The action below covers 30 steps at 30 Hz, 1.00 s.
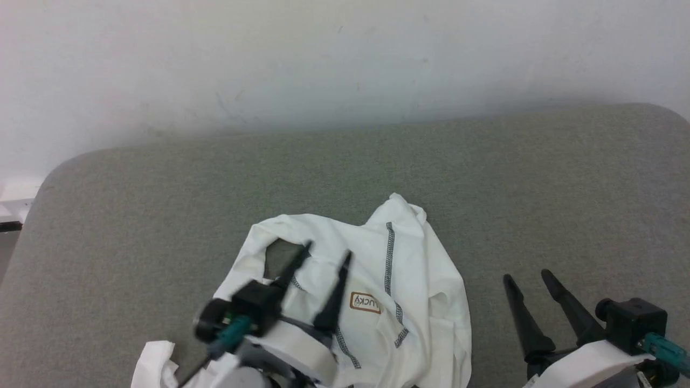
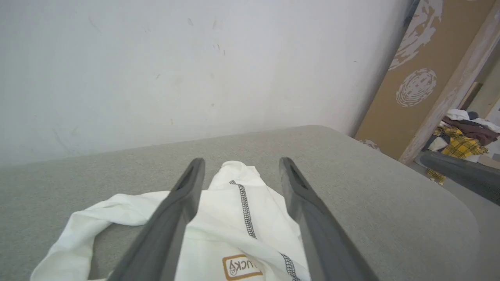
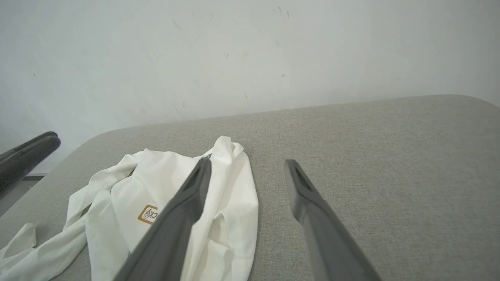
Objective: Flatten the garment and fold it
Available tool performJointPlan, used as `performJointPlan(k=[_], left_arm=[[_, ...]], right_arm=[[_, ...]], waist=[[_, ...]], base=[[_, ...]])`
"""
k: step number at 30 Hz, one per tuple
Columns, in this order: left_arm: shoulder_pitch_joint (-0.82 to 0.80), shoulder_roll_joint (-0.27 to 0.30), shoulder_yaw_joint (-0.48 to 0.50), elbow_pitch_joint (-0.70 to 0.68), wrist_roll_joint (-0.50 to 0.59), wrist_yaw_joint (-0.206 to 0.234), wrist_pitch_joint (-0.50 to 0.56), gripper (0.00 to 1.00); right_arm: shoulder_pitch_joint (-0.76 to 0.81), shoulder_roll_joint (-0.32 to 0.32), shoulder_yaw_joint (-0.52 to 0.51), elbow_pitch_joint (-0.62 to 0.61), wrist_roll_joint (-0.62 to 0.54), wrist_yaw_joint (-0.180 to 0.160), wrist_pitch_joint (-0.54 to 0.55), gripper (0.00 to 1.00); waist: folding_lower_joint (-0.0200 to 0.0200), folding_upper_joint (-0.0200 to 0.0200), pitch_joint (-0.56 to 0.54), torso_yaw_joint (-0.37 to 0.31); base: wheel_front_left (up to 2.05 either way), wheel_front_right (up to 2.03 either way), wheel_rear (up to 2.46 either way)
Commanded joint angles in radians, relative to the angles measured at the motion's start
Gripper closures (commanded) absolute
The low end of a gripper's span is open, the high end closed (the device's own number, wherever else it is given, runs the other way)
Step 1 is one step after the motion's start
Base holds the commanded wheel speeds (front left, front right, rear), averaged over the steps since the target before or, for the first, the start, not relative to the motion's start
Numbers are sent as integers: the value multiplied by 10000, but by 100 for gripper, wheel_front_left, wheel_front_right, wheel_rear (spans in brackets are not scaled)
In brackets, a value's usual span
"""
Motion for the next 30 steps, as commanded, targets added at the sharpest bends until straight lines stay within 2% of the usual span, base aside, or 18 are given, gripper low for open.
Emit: performJointPlan(k=[1,3,4,5,7,15,20,25,30], left_arm=[[190,148,392,-76,35,237,-258,0],[338,288,987,-101,25,531,-469,0],[338,288,987,-101,25,531,-469,0],[568,395,1600,-70,-17,787,-568,0],[820,509,2186,-10,-10,963,-609,0],[1971,555,4018,-16,244,1123,-625,0],[2637,490,4538,-18,477,1057,-626,0],[2783,272,4544,-15,656,861,-627,0],[2596,26,4533,77,776,631,-627,0]], right_arm=[[18,28,44,14,-87,-7,13,0],[-17,28,92,40,-137,-7,39,0],[-17,28,92,40,-137,-7,39,0],[-71,28,153,80,-179,-7,83,0],[-143,28,238,166,-198,-7,167,0],[-529,25,660,1110,-165,-7,1114,0],[-1614,-79,1645,2207,302,-7,2070,0],[-3125,-333,2682,3641,723,-7,2827,0],[-4511,-444,3339,5285,1081,-7,3145,0]], waist=[[0,0,-27,86],[0,0,-27,133],[0,0,-27,133],[0,0,-12,185],[0,0,-3,250],[0,0,-51,650],[0,0,-70,901],[0,0,20,1166],[0,0,143,1361]], base=[[0,0,0],[0,0,0],[0,0,0],[0,0,0],[0,0,0],[0,0,0],[0,0,0],[0,0,0],[0,0,0]])
